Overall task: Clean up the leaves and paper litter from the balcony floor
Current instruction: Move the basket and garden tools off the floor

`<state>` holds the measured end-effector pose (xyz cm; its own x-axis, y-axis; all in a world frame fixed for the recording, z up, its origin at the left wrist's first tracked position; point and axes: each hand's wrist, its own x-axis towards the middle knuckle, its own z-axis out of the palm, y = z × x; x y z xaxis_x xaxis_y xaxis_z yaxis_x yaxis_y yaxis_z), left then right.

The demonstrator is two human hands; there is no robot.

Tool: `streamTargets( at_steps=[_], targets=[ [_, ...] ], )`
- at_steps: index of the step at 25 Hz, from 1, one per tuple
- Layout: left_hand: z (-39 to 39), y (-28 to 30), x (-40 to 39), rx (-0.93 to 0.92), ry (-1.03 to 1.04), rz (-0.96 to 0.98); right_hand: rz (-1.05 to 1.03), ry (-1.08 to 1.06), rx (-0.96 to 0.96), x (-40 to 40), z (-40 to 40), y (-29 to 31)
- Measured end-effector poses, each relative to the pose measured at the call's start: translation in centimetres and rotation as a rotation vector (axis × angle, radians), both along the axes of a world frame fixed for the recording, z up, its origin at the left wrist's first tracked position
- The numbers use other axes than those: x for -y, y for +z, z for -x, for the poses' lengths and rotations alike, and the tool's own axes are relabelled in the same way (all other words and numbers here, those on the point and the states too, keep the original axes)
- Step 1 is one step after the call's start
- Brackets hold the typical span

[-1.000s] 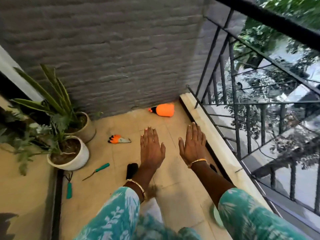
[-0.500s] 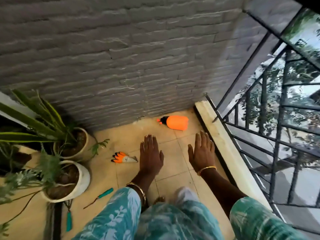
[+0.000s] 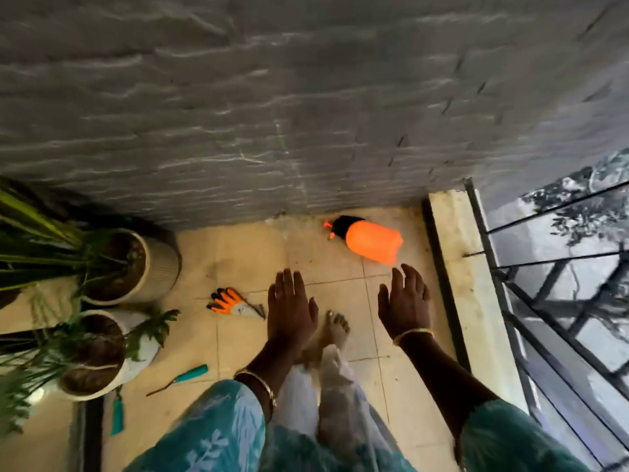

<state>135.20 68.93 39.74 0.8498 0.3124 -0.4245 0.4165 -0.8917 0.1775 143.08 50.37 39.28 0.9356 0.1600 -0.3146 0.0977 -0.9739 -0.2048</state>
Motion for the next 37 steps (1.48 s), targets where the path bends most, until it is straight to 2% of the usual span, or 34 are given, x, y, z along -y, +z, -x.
streamTargets(
  at_steps=[3, 9, 14, 17, 21, 24, 27, 29, 30, 32, 34, 35, 37],
  targets=[
    [-3.3, -6.6, -0.2, -0.082, 0.073, 0.05, -0.041, -0.089, -0.065, -0.7, -4.8, -7.0],
    [-9.0, -23.4, 0.7, -0.235, 0.158, 0.152, -0.026, -0.173, -0.173, -0.7, -12.8, -26.0],
    [-12.7, -32.8, 3.9, -0.259, 0.348, 0.567, 0.06, -0.056, -0.233, -0.4, -20.0, -37.5],
    [-15.7, -36.8, 4.3, -0.294, 0.488, 0.778, 0.112, -0.082, -0.216, -0.7, -21.0, -41.1],
    [-18.3, -40.1, 4.4, -0.351, 0.783, 0.956, 0.143, -0.204, -0.104, -1.2, -17.5, -41.6],
    [-19.0, -40.9, 5.5, -0.381, 0.854, 0.941, -0.049, -0.266, -0.195, -1.5, -14.5, -41.6],
    [-18.7, -41.5, 6.0, -0.378, 0.724, 0.697, -0.309, -0.39, -0.217, -1.7, -13.9, -42.2],
    [-18.4, -41.7, 5.6, -0.365, 0.607, 0.542, -0.415, -0.692, -0.242, -1.5, -16.4, -43.2],
    [-18.3, -41.8, 5.5, -0.365, 0.574, 0.519, -0.48, -0.881, -0.267, -1.6, -17.2, -43.1],
    [-18.3, -42.1, 5.3, -0.352, 0.523, 0.519, -0.694, -1.067, -0.331, -2.2, -19.8, -44.2],
    [-18.3, -42.3, 5.5, -0.356, 0.461, 0.51, -0.88, -1.028, -0.42, -3.6, -23.0, -44.0],
    [-18.3, -42.3, 5.6, -0.349, 0.427, 0.489, -0.973, -0.912, -0.491, -4.1, -24.6, -43.4],
    [-18.1, -42.1, 5.6, -0.334, 0.37, 0.433, -0.816, -1.004, -0.57, -5.5, -24.4, -44.8]
  ],
)
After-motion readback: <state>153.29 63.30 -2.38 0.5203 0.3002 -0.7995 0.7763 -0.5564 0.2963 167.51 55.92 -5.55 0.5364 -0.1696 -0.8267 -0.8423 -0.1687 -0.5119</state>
